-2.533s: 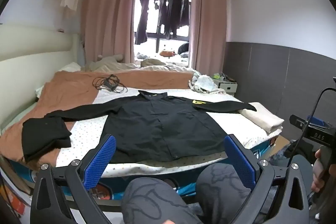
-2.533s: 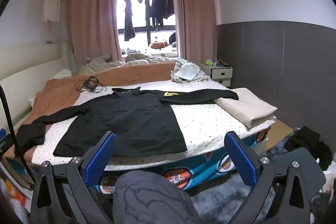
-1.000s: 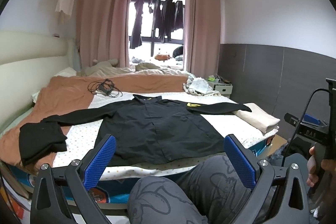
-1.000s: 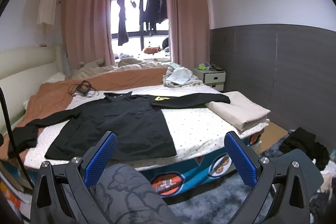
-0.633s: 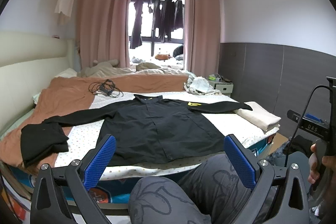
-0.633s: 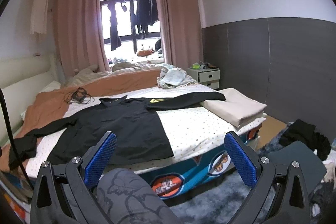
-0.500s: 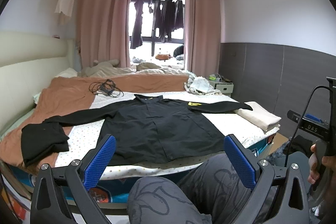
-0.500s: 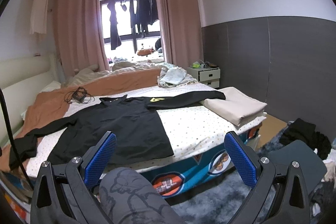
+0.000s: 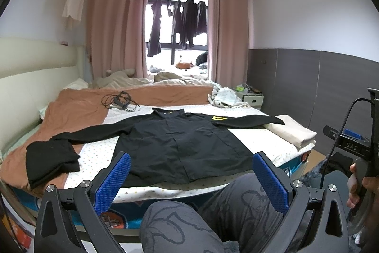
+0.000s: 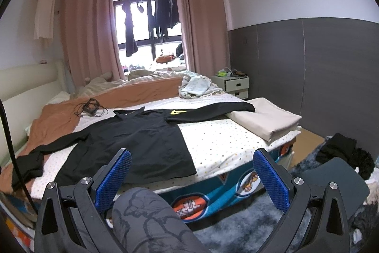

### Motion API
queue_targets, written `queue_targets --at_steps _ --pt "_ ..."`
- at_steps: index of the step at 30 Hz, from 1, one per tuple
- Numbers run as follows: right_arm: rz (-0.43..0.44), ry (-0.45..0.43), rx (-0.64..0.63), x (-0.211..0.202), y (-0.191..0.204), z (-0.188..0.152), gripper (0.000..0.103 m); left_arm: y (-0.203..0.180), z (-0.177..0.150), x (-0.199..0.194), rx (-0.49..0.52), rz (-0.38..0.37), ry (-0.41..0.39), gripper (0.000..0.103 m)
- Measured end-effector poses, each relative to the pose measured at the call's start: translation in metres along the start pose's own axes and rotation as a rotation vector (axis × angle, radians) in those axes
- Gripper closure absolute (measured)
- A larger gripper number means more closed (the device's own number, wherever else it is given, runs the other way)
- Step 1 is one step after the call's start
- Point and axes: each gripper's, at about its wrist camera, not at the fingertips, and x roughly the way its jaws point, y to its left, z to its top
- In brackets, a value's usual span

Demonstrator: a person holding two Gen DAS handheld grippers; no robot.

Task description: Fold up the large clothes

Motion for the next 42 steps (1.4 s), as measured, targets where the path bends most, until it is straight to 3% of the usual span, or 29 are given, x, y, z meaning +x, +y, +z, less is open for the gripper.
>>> queue_targets --at_steps 13,24,35,42 --pt "0.003 0.001 0.001 0.001 0.004 0.001 0.0 0.006 0.004 0.0 0.01 0.021 -0.002 0.001" --pt "0.027 0.009 -0.021 0.033 0.03 0.016 0.0 0.034 0.02 0.027 -0.017 0.07 0.008 0.001" --pt "0.058 0.086 -0.026 0.1 0.053 0.024 0.0 0.074 0.032 0.082 -0.065 0.136 0.054 0.001" --pt "0.094 0.111 -0.053 0.164 0.092 0.04 0.0 0.106 0.051 0.13 -0.074 0.184 0.075 0.001"
